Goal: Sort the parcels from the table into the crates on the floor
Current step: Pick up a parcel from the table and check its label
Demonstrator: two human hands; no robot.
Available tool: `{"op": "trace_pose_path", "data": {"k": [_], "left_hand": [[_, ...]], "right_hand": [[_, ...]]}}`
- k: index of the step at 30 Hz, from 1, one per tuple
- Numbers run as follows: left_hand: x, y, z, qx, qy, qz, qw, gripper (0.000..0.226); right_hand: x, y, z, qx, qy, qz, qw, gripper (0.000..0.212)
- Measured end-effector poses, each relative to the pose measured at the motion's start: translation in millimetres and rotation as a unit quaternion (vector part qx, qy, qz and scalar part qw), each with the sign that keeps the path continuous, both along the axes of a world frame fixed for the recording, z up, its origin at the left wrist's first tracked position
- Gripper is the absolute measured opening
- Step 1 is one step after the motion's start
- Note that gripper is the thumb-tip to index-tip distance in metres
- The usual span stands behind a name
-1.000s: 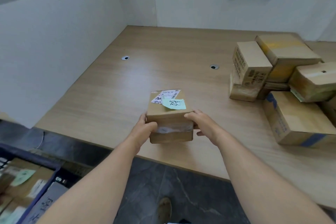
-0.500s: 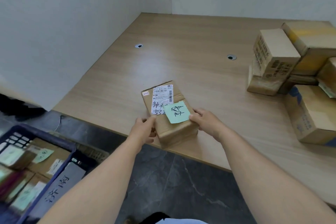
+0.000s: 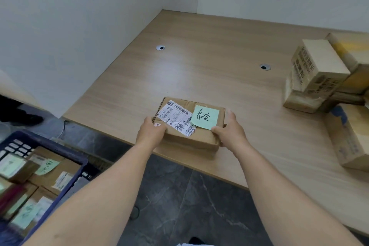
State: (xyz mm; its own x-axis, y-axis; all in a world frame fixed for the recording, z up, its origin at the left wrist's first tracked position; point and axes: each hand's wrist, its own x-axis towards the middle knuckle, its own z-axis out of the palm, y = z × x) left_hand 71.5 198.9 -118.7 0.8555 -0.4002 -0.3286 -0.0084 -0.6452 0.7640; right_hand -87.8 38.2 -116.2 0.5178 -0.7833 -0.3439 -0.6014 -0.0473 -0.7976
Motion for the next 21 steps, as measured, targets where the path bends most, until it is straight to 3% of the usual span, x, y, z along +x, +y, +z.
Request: {"op": "trace_pose_path", "data": {"k": [5,11,17,21], "left_hand": [[-5,22,-1,-0.048,0.003,-0.018,0.999,0.06],[-3,68,-4,-0.08,0.009,-0.01,0.997,0.074],[15,140,-10,-0.084,0.023,0.034,0.996,0.098],[35,207,-13,-0.085,0.026,0.062,0.994,0.105]], "right_hand": [[7,-7,5,-0.078,0.056,0.156,0.983,0.059],[34,11,15,-0.051,0.099,0.253,0.961,0.067],[67,68,16,-0.061,0.012,0.286,0.956,0.064],[102,127,16,-0.103,-0.002,0.359,0.928,0.072]]}}
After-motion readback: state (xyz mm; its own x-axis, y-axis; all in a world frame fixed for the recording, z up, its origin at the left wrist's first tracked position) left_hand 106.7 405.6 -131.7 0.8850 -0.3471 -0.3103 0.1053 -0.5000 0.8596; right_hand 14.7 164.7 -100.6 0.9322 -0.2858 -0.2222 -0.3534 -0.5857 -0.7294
